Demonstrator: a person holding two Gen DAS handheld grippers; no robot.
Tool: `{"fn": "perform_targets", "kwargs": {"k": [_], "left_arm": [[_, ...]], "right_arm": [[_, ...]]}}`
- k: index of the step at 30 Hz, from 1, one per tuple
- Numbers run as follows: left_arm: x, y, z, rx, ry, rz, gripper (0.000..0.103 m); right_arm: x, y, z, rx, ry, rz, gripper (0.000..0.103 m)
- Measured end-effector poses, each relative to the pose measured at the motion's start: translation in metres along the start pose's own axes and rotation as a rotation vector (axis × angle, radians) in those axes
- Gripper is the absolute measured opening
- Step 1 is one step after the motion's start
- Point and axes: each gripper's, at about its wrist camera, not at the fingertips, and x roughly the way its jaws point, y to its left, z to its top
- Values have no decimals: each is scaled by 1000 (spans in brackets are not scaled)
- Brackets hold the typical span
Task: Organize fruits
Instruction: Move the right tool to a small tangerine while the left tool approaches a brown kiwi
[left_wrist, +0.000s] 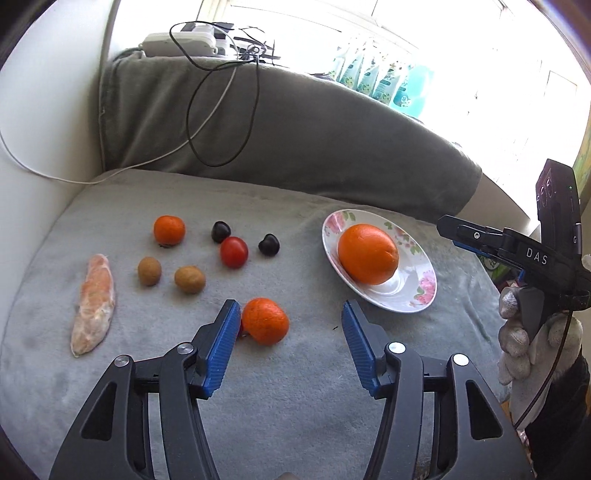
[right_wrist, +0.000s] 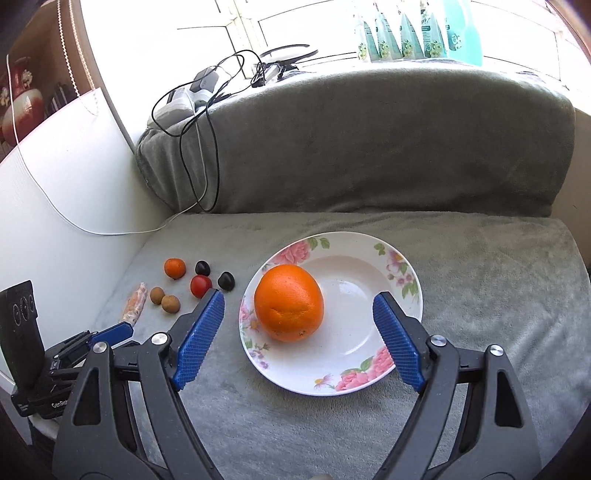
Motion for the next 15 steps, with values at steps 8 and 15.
{"fn": "perform_targets", "kwargs": {"k": [8,15], "left_arm": [[-17,33,-9,-35,-30,112,56],[-23,61,-17,-86,-27,159,56]], "right_arm": [[7,25,2,-61,6,27,85],[17,52,-1,-123,31,66,85]]}}
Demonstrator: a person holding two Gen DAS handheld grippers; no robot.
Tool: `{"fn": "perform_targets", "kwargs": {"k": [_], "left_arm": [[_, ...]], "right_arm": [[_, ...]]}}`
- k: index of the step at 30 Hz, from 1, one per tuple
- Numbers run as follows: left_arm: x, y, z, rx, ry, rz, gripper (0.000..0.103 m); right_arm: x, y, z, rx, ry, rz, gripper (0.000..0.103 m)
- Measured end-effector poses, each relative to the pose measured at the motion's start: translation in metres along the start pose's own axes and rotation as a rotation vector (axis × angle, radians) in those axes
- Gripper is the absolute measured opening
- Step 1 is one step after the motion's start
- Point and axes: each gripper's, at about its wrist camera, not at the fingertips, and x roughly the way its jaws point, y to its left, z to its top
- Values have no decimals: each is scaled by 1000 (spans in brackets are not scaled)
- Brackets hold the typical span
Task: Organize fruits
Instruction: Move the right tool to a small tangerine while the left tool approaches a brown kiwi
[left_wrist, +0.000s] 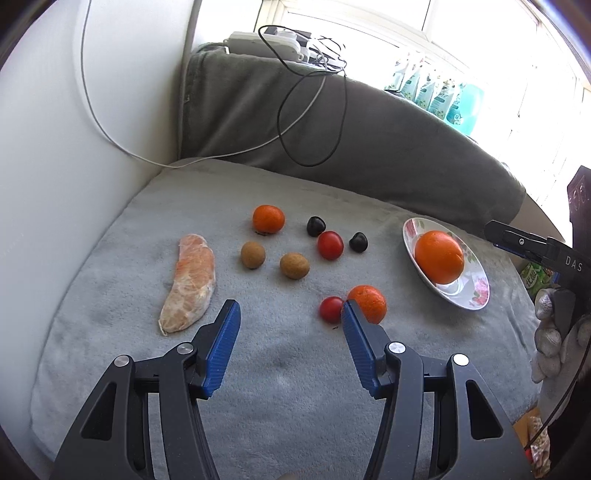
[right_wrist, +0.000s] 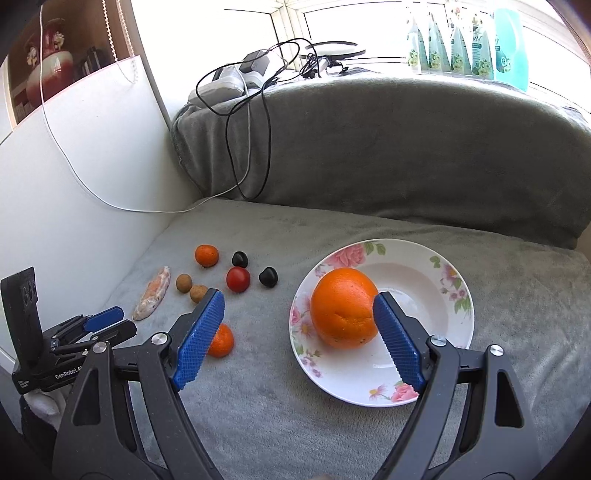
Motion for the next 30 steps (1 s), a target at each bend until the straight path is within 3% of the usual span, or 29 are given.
{"fn": "perform_targets", "kwargs": {"k": [12,30], "left_arm": [[5,33,0,-41,7,76,56],[25,34,13,8,10,74,53]], "right_arm": [[33,38,-13,-81,79,56,85],[72,60,-29,-131,165,93,80]]}}
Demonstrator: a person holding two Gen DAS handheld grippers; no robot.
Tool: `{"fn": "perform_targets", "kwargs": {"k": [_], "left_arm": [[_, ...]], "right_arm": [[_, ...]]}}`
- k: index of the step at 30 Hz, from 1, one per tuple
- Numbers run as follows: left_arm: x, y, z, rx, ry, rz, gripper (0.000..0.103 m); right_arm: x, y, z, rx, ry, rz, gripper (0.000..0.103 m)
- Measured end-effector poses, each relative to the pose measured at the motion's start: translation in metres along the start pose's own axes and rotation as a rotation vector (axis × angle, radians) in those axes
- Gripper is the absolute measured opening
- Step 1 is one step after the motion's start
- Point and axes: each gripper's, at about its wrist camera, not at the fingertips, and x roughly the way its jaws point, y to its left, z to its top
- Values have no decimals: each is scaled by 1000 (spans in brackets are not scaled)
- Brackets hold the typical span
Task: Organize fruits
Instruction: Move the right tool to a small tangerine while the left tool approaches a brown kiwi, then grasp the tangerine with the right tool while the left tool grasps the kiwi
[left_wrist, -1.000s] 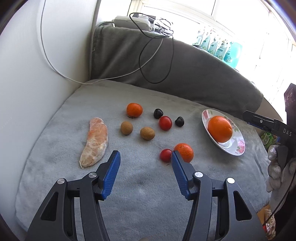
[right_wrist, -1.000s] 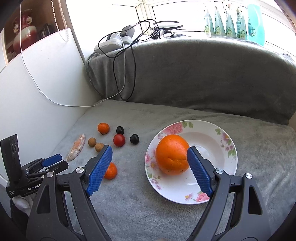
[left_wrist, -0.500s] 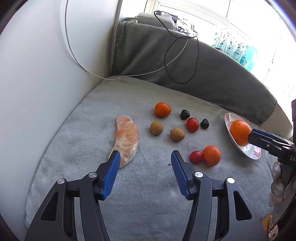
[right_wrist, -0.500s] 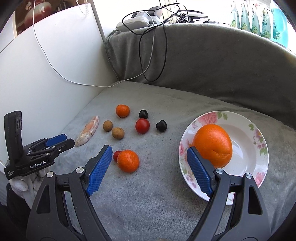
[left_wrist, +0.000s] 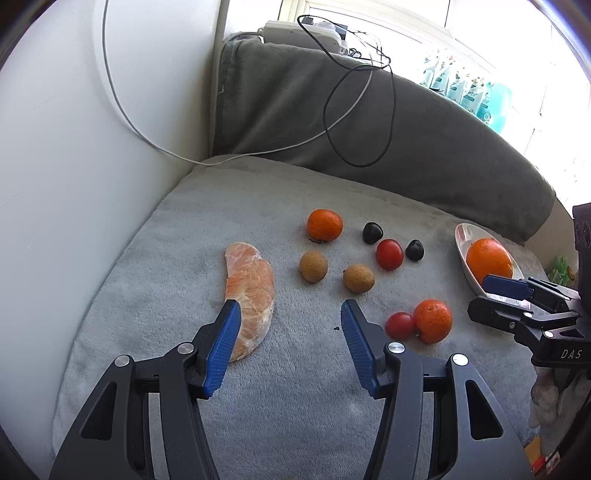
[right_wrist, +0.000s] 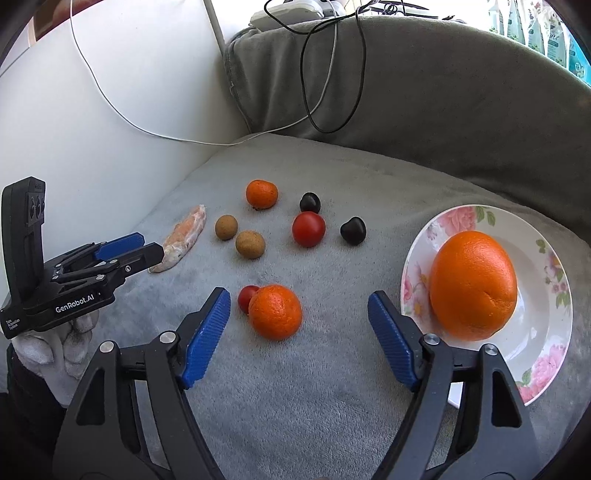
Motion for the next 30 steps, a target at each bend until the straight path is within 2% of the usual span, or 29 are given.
{"fn": "perform_targets", "kwargs": {"k": [6,9,13,16,20,30], "left_arm": [[13,-9,7,33,10,-11,47],[22,-13,11,46,20,-12,42],[33,-20,17,73,29,-8,36],[41,-24,21,97,38,-11,35],[55,-25,25,114,58,-3,31],[73,-27,27,151,95,-1,27]], "right_arm": [[12,1,-1,-6,24,13,76],[17,1,-1,-7,40,30,67],[23,1,0,-8,50,41,66],[27,0,1,-5,56,53,66],[31,-1,1,0,69,74,59],[43,0,2,4,93,108,52]]}}
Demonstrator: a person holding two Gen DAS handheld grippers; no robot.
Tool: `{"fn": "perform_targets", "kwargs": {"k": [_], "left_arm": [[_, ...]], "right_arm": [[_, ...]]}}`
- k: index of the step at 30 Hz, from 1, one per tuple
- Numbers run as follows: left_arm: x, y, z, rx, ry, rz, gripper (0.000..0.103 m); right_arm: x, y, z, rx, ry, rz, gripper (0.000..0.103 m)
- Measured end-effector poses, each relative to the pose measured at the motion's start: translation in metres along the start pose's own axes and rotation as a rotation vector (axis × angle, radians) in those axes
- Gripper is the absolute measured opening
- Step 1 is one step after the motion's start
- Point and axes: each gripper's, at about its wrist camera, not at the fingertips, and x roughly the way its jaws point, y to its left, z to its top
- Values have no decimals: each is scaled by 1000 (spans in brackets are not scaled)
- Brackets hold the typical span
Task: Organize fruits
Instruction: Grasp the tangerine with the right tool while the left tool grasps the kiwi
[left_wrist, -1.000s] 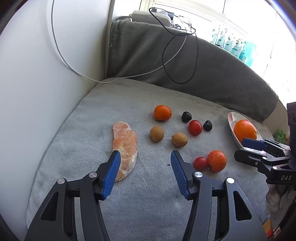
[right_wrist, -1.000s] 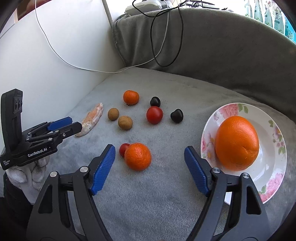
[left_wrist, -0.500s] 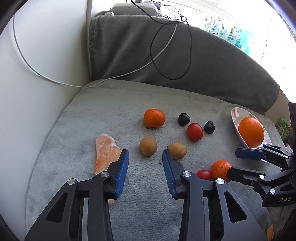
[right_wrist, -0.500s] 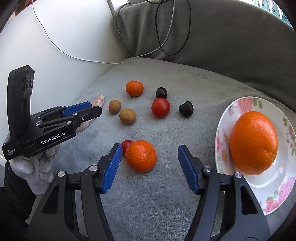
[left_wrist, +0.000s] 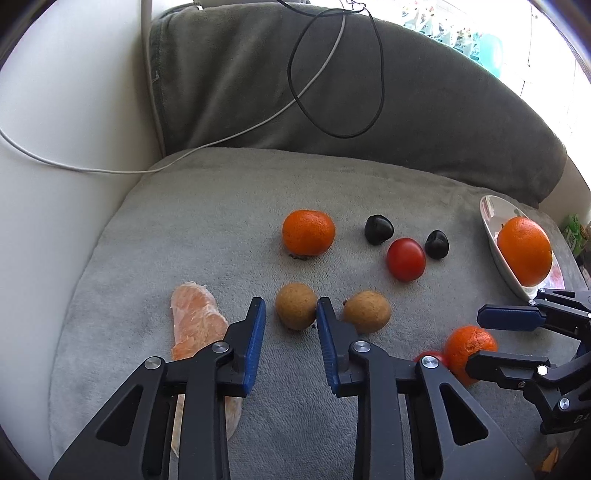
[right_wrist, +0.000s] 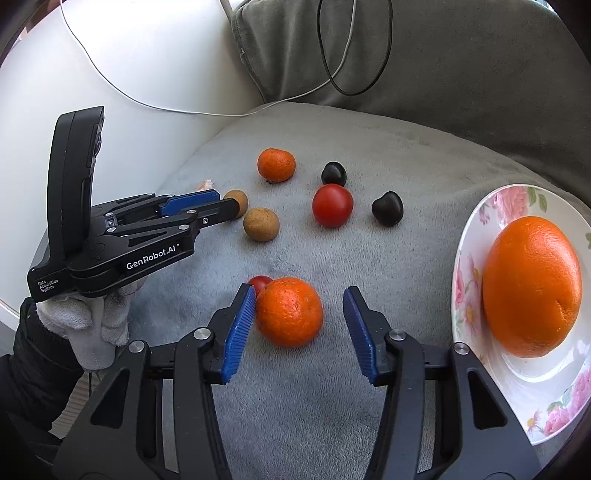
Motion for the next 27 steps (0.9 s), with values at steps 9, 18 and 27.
{"fn": "perform_targets", "kwargs": {"k": [9,18,27], "left_arm": [[16,-5,3,19,31,-24,23],[11,0,2,-20,24,-42,23],[-13,-3,-1,-42,-8,-72,23]], "right_arm": [[6,2,-5,-16,37,19,46],[3,1,-6,6,27,31,42],[-26,-3,-11,29,-32,23,42]]}}
